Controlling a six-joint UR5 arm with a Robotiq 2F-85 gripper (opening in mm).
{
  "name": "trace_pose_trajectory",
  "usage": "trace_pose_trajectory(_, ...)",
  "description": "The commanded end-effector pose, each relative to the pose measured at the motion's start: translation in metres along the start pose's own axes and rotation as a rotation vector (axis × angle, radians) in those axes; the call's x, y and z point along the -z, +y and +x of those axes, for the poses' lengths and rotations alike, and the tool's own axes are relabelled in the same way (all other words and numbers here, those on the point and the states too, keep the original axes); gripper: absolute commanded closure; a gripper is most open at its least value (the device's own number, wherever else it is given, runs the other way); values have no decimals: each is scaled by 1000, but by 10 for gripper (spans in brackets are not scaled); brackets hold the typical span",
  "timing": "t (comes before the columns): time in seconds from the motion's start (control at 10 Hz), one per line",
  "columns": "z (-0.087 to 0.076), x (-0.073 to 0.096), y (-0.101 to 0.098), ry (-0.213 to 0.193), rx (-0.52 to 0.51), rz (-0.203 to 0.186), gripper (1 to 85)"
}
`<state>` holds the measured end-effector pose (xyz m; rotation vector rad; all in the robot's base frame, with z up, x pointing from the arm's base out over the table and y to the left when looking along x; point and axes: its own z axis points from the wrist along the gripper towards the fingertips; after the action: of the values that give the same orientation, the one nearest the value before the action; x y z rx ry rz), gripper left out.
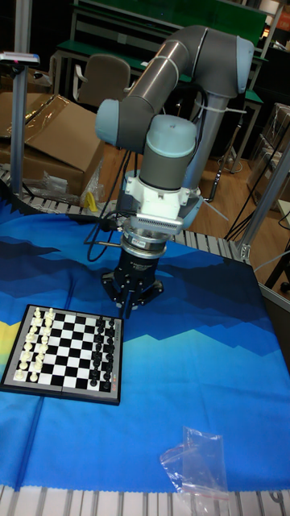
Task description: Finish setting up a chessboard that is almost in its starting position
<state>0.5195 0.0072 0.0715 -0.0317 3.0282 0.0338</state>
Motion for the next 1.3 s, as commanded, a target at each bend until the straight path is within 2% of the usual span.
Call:
trace_pose_trajectory(0.0,-6,2,24,-46,-93,-41,680)
trace_pose_trajectory(0.2,-8,1,15,-55,-90,-6,843)
trace_pose_trajectory(0.3,-9,1,4,-58,-59,38,847)
trace_pose_trajectory(0.4,-3,1,-5,-35,-23,73,847)
trace_pose_trajectory(0.5,3,1,-6,-12,9,76,847)
trace_pose_trajectory(0.6,7,1,-2,4,34,60,847)
trace_pose_trajectory(0.7,6,1,2,0,71,47,847)
trace_pose_trajectory(0.8,2,1,4,-15,96,40,847)
trace_pose_trajectory(0.9,-7,1,11,-49,107,15,847)
trace_pose_trajectory(1.0,-11,-4,9,-71,117,8,847)
trace_pose_trajectory(1.1,1,-4,8,-52,98,-7,847)
trace_pose_trajectory(1.2,21,14,25,-13,41,-29,847)
